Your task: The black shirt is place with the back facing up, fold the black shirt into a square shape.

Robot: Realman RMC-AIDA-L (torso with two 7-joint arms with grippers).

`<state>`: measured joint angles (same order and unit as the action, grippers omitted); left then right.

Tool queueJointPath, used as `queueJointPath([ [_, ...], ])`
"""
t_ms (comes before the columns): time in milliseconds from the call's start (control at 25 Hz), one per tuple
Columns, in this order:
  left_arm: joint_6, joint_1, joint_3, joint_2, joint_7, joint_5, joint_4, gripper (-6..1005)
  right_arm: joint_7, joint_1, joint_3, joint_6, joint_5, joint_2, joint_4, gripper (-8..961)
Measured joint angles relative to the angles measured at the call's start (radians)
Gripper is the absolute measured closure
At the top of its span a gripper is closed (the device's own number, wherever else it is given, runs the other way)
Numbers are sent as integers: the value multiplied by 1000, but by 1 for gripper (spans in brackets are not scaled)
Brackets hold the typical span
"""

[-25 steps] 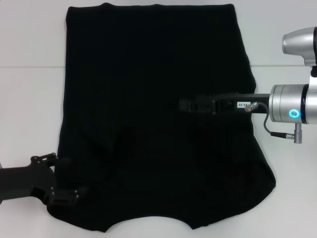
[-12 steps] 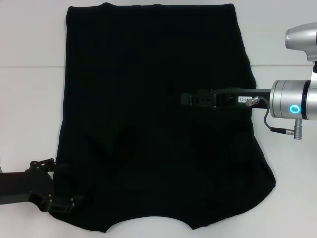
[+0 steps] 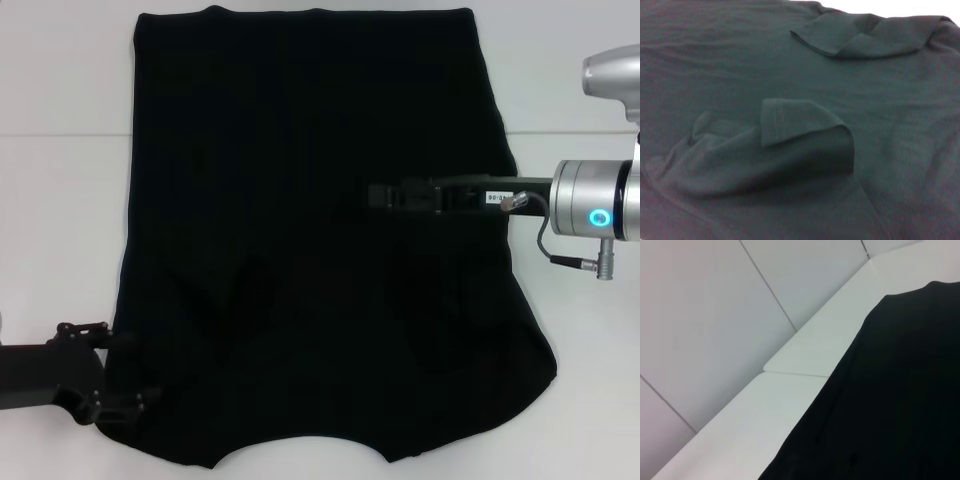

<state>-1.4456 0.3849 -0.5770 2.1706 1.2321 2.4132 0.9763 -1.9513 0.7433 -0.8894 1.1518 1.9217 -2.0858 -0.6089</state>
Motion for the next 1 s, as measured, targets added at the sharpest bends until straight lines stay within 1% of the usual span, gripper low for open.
queueJointPath([
  [240,-1,-2,-3,1,1,13,15,347,0,-2,10,4,0,0,0,177],
  [480,-10,1,-27,3,3,13,14,594,0,-2,10,2,0,1,0,177],
  [920,-76,6,-16,1,16,1,17,822,0,-2,10,5,0,11,0,177],
  [1000,-86,5,-7,0,29,0,24,882,-9,-2,9,4,4,13,0,177],
])
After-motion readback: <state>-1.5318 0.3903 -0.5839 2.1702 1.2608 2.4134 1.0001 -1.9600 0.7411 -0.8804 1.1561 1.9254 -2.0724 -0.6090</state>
